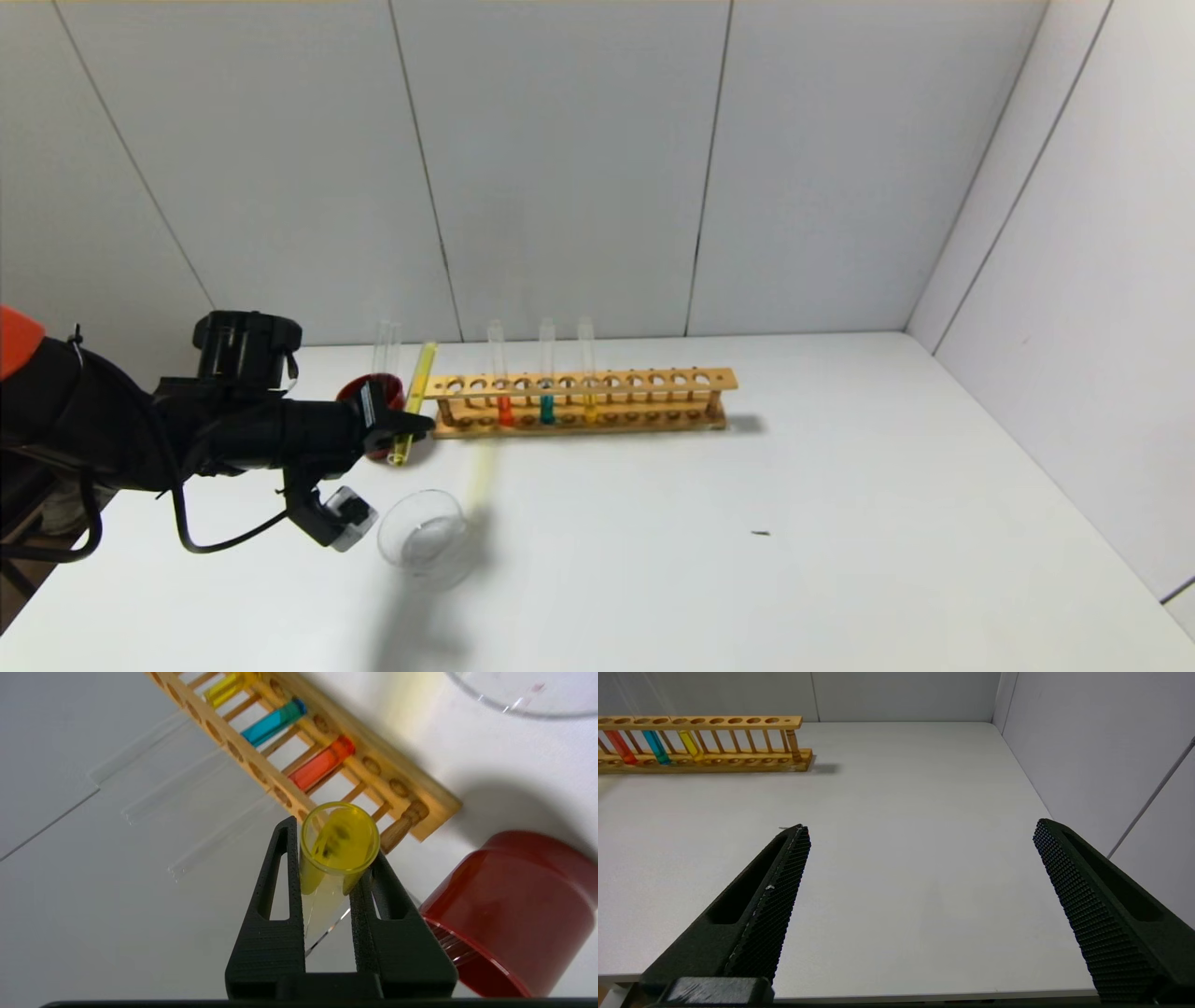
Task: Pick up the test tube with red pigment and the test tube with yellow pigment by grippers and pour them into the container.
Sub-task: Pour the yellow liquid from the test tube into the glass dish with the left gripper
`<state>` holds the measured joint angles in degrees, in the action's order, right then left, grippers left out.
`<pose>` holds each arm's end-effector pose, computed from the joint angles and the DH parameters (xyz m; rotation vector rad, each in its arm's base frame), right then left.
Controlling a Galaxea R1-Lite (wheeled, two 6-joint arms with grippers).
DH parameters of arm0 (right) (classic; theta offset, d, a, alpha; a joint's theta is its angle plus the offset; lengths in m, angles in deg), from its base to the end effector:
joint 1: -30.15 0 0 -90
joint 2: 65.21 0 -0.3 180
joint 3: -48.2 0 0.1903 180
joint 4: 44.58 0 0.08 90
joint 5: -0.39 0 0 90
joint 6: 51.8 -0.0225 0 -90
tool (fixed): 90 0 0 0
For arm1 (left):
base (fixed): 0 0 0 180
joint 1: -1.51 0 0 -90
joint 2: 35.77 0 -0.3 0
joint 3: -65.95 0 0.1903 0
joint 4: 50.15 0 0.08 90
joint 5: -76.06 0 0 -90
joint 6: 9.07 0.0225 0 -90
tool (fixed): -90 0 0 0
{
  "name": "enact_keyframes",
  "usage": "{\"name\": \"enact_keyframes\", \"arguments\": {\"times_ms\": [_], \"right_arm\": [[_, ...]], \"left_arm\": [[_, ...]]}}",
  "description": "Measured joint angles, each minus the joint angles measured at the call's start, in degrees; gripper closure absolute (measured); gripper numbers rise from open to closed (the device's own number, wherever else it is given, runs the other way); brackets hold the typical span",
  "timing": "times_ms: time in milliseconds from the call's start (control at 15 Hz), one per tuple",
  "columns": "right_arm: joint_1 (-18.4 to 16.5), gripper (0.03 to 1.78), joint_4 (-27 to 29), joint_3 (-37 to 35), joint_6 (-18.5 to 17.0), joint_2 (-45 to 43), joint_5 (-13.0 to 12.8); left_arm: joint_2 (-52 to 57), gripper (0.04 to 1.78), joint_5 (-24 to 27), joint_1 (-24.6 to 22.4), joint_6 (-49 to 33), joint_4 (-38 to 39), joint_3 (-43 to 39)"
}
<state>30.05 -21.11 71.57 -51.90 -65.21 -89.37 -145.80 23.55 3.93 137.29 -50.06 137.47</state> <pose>-0.0228 0.0001 0.0753 0.0018 0.0017 0.0024 0.3275 -0.0275 0.1026 2.1248 -0.5634 -1.0186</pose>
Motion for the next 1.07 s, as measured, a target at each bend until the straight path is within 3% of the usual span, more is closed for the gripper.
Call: {"name": "enact_keyframes", "arguments": {"times_ms": [1067], "right_arm": [[0.0, 0.06, 0.0, 0.0, 0.0, 0.0, 0.0]], "left_arm": [[0.3, 1.5, -0.94, 0.63, 0.24, 6.45, -2.1]]}}
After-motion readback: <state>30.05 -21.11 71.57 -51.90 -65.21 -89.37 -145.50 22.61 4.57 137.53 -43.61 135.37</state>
